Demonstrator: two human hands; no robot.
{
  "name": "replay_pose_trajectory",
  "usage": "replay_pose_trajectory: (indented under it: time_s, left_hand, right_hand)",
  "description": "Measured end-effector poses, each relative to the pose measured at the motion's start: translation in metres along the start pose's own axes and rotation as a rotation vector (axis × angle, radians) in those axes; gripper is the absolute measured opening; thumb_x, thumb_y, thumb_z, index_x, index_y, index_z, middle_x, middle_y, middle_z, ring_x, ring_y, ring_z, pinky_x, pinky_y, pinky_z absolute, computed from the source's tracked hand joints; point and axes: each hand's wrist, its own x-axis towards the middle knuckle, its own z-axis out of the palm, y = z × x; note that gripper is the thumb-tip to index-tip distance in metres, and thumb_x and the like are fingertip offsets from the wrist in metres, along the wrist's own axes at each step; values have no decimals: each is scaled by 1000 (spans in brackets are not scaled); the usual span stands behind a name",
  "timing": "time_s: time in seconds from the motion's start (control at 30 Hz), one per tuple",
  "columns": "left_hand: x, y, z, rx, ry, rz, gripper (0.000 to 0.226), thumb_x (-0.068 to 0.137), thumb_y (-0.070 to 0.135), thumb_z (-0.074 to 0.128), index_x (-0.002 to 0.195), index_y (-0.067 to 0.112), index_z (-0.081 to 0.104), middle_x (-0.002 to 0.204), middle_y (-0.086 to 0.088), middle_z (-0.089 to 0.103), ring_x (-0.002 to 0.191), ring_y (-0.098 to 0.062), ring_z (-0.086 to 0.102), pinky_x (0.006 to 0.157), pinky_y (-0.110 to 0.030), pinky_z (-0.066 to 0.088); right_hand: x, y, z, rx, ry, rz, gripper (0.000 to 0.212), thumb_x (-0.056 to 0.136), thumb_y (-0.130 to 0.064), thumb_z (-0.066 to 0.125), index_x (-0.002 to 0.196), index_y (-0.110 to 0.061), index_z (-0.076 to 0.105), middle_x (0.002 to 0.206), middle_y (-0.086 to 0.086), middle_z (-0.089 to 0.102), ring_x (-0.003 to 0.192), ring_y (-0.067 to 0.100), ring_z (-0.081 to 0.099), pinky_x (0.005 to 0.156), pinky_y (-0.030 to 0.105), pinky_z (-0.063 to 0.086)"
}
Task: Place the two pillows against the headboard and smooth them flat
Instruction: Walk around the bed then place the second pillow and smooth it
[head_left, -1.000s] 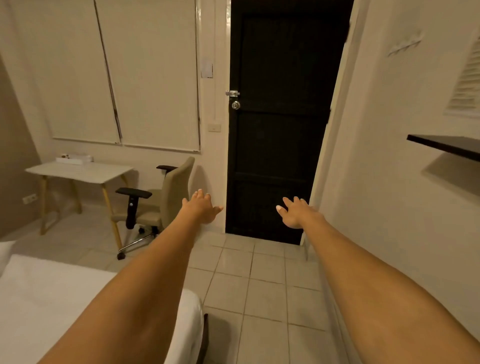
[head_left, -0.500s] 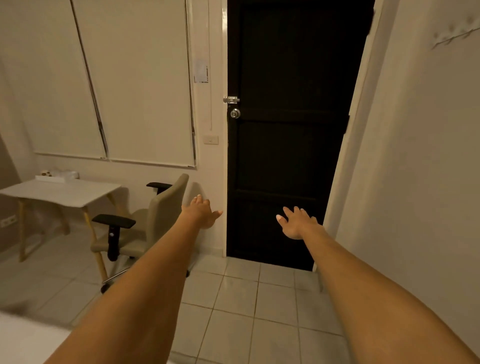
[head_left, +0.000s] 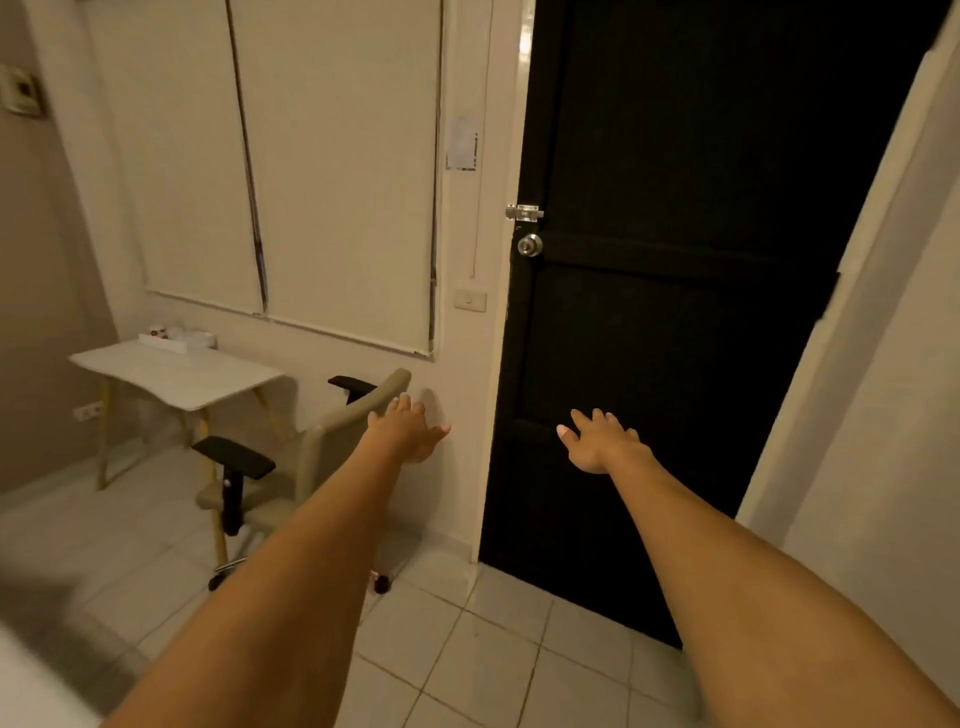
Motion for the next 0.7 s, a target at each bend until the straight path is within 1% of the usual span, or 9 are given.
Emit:
replay_pose_trajectory:
  time_s: [0.1, 0.23, 0.37, 0.47, 0.6, 0.7]
  left_hand:
    - [24, -17, -2, -24, 2, -87, 76, 99, 54, 32, 157, 10, 10, 165, -12, 4, 152, -31, 10, 122, -52, 12]
    - [49, -62, -1, -3, -7, -223, 73, 99, 53, 32, 155, 9, 18, 163, -13, 13, 150, -29, 14, 119, -51, 16]
    - [84, -115, -6, 28, 14, -336, 72, 100, 51, 30, 156, 8, 14, 165, -12, 3, 153, -28, 5, 122, -52, 11]
    - [116, -153, -17, 33, 46, -409, 75, 100, 55, 27, 157, 9, 9, 165, -11, 0, 153, -28, 3, 122, -52, 9]
    - [159, -206, -32, 13, 59, -453, 77, 99, 56, 26, 156, 7, 9, 165, -11, 3, 152, -28, 6, 121, -52, 10]
    - [185, -248, -42, 18, 36, -508, 77, 99, 56, 25, 156, 7, 12, 165, -12, 3, 152, -29, 6, 120, -52, 11]
  right_hand:
    - [44, -24, -6, -14, 9, -99, 61, 103, -47, 19, 156, -21, 5, 164, 12, 4, 151, 31, 1, 120, 52, 9]
    - [93, -74, -3, -15, 23, -228, 60, 103, -46, 19, 156, -21, 7, 164, 12, 6, 151, 31, 2, 120, 52, 9]
    - [143, -134, -5, -7, 35, -358, 60, 102, -47, 19, 156, -21, 11, 163, 12, 10, 149, 32, 11, 118, 52, 13]
    - [183, -182, -9, 10, 53, -422, 61, 102, -48, 18, 156, -21, 12, 162, 11, 13, 148, 31, 14, 116, 51, 15]
    - [236, -255, -10, -5, 56, -493, 60, 102, -47, 21, 154, -18, 20, 159, 12, 21, 146, 31, 21, 114, 49, 21]
    - [269, -312, -14, -19, 42, -553, 60, 101, -49, 20, 154, -21, 17, 160, 11, 19, 146, 31, 20, 115, 51, 21]
